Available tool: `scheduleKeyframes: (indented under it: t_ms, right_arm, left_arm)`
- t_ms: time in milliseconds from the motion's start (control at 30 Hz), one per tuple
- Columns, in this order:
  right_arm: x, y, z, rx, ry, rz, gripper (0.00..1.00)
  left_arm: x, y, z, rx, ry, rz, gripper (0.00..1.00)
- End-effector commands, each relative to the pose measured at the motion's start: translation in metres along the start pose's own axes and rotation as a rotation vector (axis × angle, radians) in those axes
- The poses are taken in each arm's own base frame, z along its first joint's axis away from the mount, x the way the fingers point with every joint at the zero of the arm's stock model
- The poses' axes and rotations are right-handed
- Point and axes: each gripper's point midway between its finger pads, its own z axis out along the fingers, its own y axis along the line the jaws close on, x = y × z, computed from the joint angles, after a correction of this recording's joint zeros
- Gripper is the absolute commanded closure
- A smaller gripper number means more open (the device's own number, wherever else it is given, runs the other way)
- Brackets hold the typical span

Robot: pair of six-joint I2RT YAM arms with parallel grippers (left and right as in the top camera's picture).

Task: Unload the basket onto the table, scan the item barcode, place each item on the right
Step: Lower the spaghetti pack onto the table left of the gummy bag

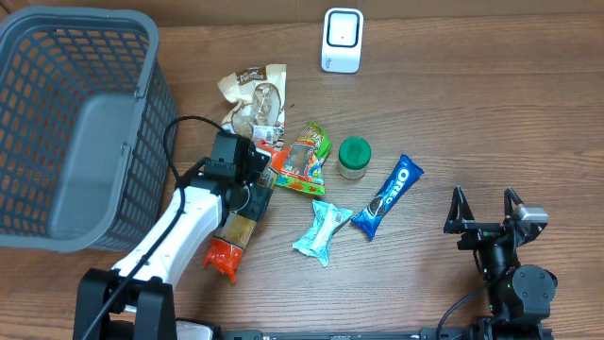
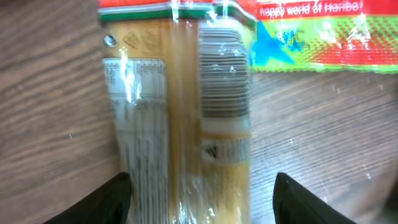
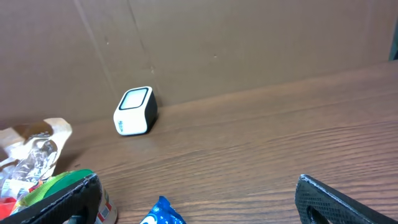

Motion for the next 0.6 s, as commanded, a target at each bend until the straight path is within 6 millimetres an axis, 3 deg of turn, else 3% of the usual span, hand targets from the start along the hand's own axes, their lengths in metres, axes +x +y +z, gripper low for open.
scheduleKeyframes:
  t_ms: [0,267,433,567]
  right_arm:
    - [0.003,-0.001,0.001,0.001,0.001,0.0,0.0]
    - [0.001,-0.001,0.001,0.0,-0.005,0.0,0.0]
    - [-0.003,0.001,0.001,-0.005,-0.024,-0.002,0.0]
    - [-0.003,0.0,0.001,-0.004,-0.022,-0.002,0.0]
  left_arm:
    - [-0.035,0.002,-0.031,0.0,-0.095,-0.005,0.35]
    - [-0.096,-0.002,-0.132,0.022,-0.349,0.015,0.31]
    - [-0.103,0.001,-0.185,-0.001,-0.466,-0.038,0.3]
    - [-0.095,0.027,-0.231,-0.15,-0.564,-0.163,0.29]
